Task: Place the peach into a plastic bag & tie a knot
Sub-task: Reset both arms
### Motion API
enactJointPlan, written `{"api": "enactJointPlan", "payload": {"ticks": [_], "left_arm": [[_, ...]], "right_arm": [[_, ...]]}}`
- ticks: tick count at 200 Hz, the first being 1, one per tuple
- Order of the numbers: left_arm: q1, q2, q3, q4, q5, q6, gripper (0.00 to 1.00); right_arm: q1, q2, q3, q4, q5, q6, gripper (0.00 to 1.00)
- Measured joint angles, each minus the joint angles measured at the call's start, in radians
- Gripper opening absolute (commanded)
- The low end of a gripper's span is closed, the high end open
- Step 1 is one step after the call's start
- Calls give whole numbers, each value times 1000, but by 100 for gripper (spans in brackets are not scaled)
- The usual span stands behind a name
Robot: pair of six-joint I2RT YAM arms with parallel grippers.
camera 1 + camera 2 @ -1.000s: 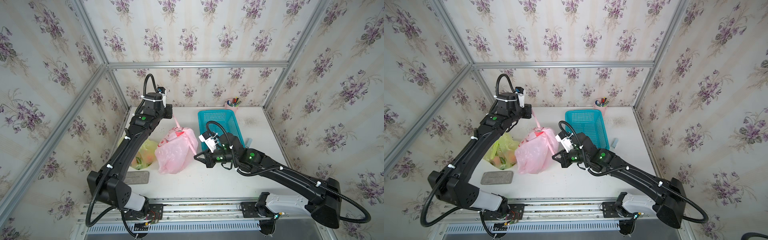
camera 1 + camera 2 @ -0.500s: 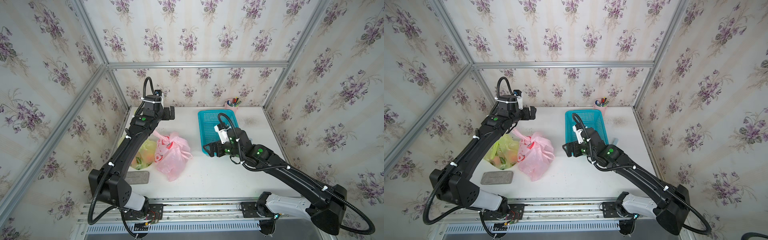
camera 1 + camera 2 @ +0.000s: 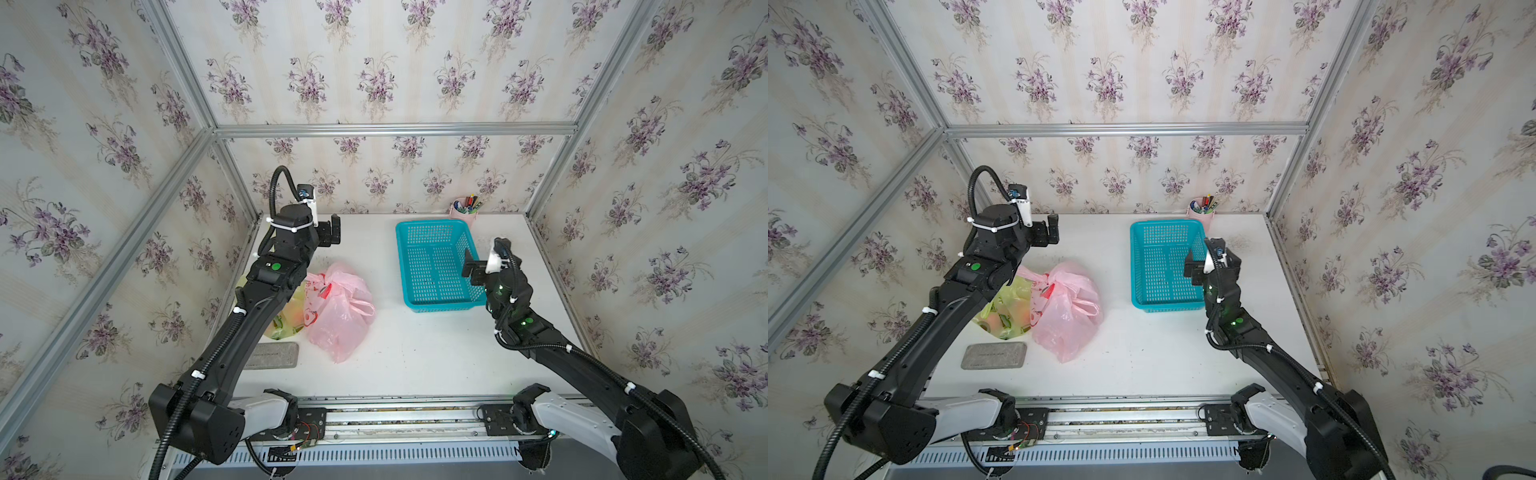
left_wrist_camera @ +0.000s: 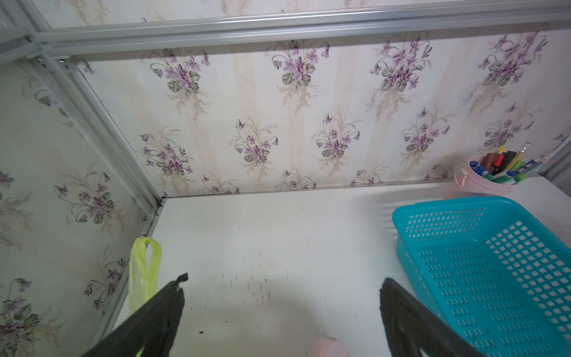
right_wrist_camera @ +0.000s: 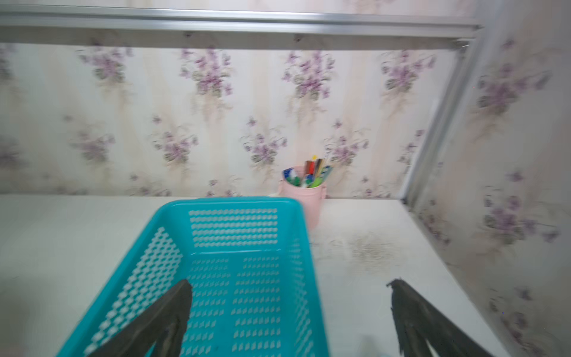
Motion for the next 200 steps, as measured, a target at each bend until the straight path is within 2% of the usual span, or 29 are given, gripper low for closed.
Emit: {"api": "enactJointPlan", "payload": {"ticks": [39, 60, 82, 120, 155, 178, 200], "left_arm": [[34, 52, -259, 151, -41, 17, 99], [83, 54, -411, 187, -70, -26, 99], [92, 35, -525, 244, -100, -36, 99], [99, 14, -758, 481, -117, -24, 99], [98, 65, -824, 682, -119, -5, 100], [109, 115, -850, 817, -108, 15, 99], [113, 221, -862, 936, -86, 35, 99]], "right_arm": [[-172, 84, -140, 117, 50, 17, 100], [-210, 126, -226, 180, 42, 33, 100], [-250, 203, -276, 270, 12, 61, 100], [-269, 315, -297, 467, -63, 70, 100], [-284, 435, -322, 686, -132, 84, 100], [-288, 468, -341, 743, -171, 84, 100], [-291, 472, -340, 761, -193, 84, 100]]}}
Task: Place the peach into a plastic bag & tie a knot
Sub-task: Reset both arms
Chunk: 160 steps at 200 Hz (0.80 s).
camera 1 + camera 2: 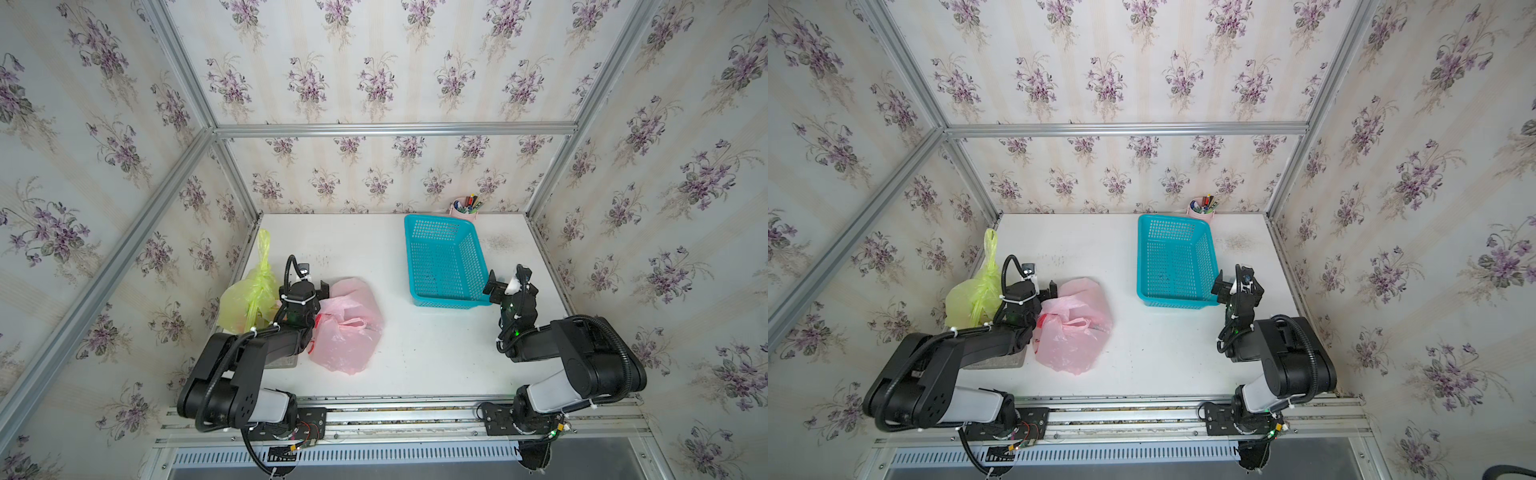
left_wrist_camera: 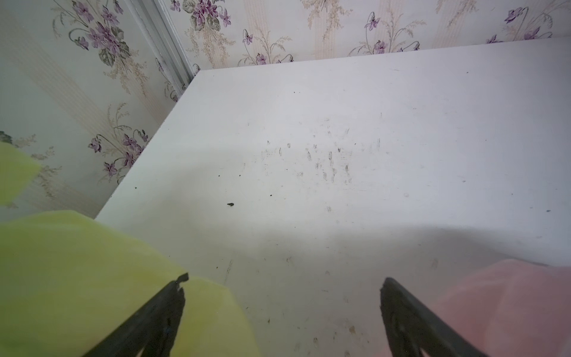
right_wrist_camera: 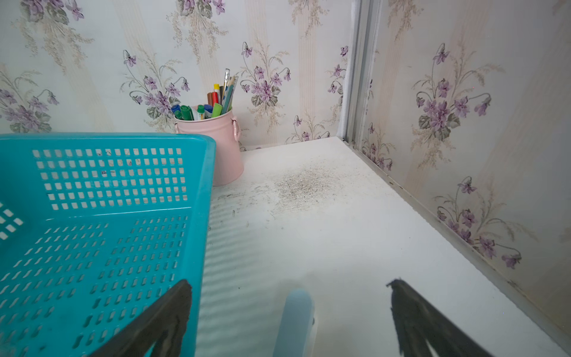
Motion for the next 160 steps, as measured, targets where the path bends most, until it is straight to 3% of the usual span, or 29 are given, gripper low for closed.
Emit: {"api": "enactJointPlan", "payload": {"ticks": [42, 160], "left_arm": [[42, 37, 38, 38, 40, 0, 100], [43, 37, 40, 35, 78, -6, 99]], "right_arm": [[-1, 0, 1, 5, -18, 0, 100], [-13, 7, 15, -4, -33, 2, 100]]}}
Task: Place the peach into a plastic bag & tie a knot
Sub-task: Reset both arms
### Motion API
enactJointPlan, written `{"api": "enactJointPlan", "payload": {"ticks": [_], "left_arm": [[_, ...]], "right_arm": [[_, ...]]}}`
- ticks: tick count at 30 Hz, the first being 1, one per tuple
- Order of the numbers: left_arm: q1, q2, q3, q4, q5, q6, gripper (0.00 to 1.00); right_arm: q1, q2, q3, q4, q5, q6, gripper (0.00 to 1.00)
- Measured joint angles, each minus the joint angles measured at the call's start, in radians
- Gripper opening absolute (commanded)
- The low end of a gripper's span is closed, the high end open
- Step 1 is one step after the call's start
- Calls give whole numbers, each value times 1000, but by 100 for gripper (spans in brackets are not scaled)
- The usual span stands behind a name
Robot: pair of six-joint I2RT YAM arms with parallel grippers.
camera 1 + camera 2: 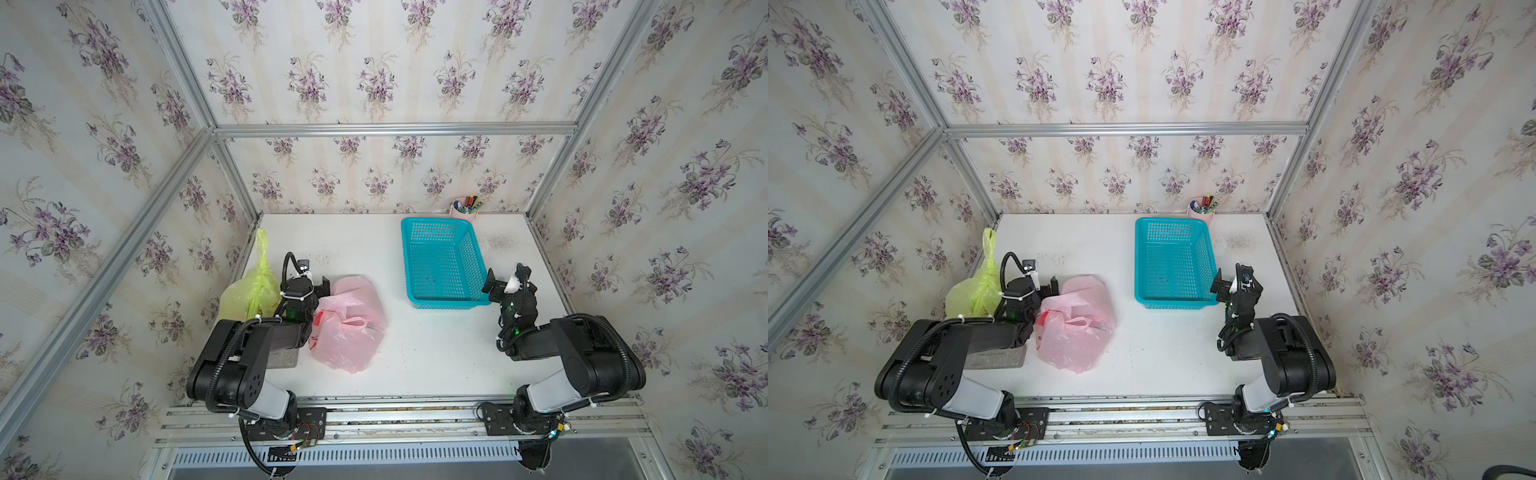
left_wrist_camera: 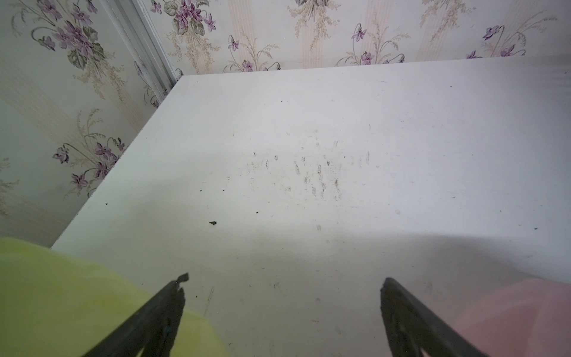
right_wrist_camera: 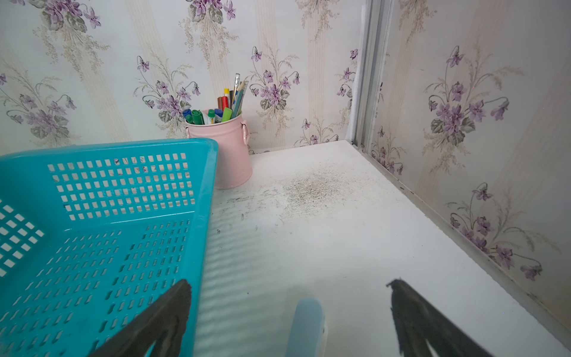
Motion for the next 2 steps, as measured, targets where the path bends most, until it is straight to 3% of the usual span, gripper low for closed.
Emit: {"api": "enactJointPlan", "payload": {"ticks": [2], "left_arm": [[0, 0, 0, 0, 0, 0, 100]], "right_arm": [[-2, -2, -2, 2, -10, 1, 100]]}}
